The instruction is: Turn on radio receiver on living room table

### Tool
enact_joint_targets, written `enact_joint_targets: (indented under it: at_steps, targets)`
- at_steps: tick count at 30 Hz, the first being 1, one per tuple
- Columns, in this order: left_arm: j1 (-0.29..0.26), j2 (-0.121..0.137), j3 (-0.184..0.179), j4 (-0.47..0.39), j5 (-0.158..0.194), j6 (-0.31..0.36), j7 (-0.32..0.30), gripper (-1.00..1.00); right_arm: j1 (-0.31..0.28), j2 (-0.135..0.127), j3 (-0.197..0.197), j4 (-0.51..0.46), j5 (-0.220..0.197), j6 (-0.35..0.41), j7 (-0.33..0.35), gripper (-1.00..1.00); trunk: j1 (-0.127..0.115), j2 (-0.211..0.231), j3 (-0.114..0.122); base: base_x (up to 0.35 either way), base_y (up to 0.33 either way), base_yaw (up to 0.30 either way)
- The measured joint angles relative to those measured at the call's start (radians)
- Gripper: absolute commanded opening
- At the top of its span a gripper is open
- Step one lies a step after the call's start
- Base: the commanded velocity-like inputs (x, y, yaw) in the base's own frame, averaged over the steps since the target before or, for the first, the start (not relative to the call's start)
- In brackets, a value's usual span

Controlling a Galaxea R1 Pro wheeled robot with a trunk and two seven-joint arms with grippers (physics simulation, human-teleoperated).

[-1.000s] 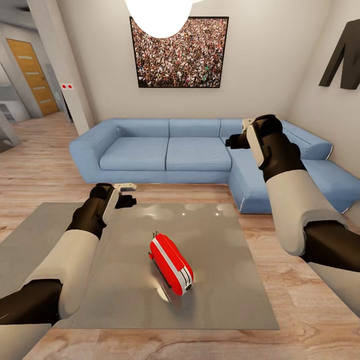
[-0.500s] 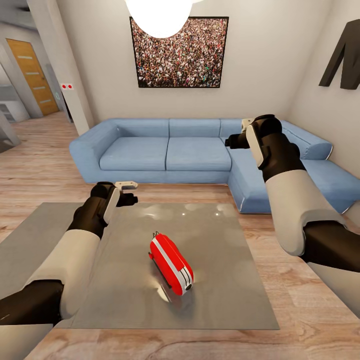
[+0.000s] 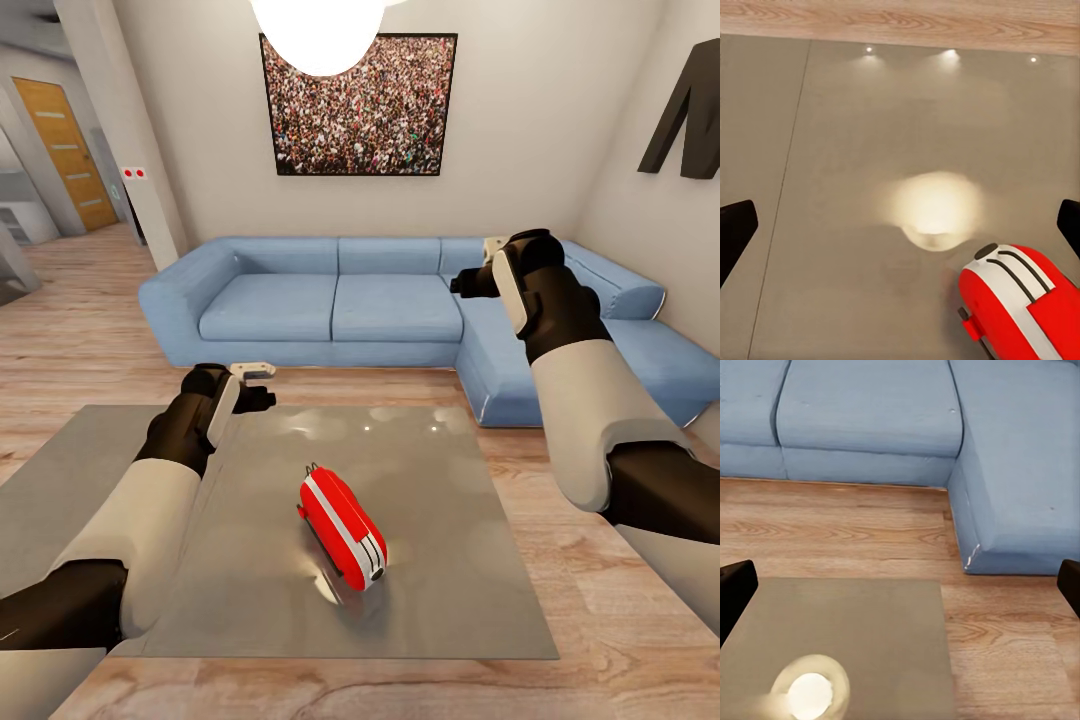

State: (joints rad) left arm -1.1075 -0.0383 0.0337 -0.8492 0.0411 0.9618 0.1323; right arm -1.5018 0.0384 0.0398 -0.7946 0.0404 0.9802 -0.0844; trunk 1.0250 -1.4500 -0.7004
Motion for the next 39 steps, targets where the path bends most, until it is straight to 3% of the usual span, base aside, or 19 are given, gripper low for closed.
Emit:
enact_joint_targets:
  at_steps: [39]
  targets:
    - [0.0,0.0,0.0,0.002,0.0,0.0,0.0,1.0,0.0,0.0,0.0,0.0,0.0,0.0,0.0,1.0,0.0,0.0,0.0,0.0,0.0,0.0]
